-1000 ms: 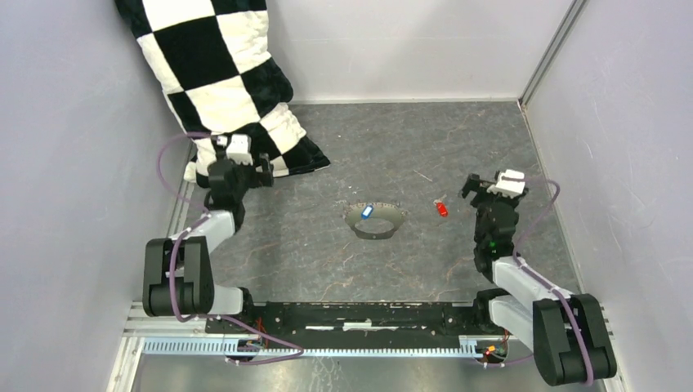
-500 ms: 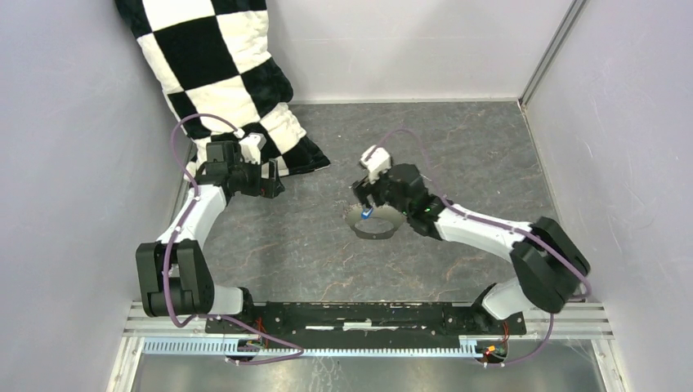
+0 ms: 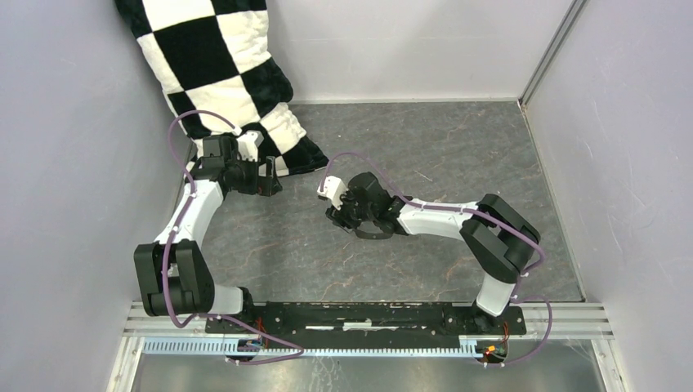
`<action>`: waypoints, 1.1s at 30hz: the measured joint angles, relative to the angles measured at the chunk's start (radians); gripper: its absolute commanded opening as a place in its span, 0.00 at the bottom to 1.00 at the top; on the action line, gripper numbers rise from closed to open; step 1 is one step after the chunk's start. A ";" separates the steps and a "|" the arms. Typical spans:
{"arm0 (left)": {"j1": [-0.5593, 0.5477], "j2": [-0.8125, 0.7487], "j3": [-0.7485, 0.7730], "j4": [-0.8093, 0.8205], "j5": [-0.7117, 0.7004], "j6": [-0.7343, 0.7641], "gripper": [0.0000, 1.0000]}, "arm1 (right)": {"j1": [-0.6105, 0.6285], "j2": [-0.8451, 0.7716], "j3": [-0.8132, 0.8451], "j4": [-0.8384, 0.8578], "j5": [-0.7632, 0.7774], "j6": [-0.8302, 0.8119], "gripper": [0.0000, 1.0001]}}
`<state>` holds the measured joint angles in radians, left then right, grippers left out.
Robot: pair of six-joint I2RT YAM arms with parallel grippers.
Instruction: Put the keys on the keyring
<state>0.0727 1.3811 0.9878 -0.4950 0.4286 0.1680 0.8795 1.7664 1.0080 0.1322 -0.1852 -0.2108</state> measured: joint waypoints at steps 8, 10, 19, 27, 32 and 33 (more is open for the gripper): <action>0.000 -0.034 -0.001 -0.032 -0.013 0.000 1.00 | 0.002 0.050 0.009 -0.023 0.013 -0.006 0.40; 0.000 -0.045 -0.002 -0.035 -0.013 0.001 1.00 | 0.002 0.064 0.010 -0.025 0.027 -0.008 0.39; 0.000 -0.064 -0.010 -0.050 -0.011 0.005 1.00 | 0.001 0.068 0.011 -0.027 0.082 -0.023 0.35; 0.000 -0.064 -0.016 -0.057 -0.011 0.014 1.00 | 0.001 0.063 0.011 -0.037 0.081 -0.023 0.37; 0.000 -0.066 -0.030 -0.060 -0.003 0.024 1.00 | -0.005 0.060 0.024 -0.046 0.081 -0.027 0.37; 0.000 -0.066 -0.030 -0.060 -0.001 0.024 1.00 | -0.007 0.060 0.027 -0.046 0.081 -0.027 0.37</action>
<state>0.0727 1.3155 0.9577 -0.5545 0.4278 0.1921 0.8722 1.8259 1.0355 0.0860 -0.1040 -0.2382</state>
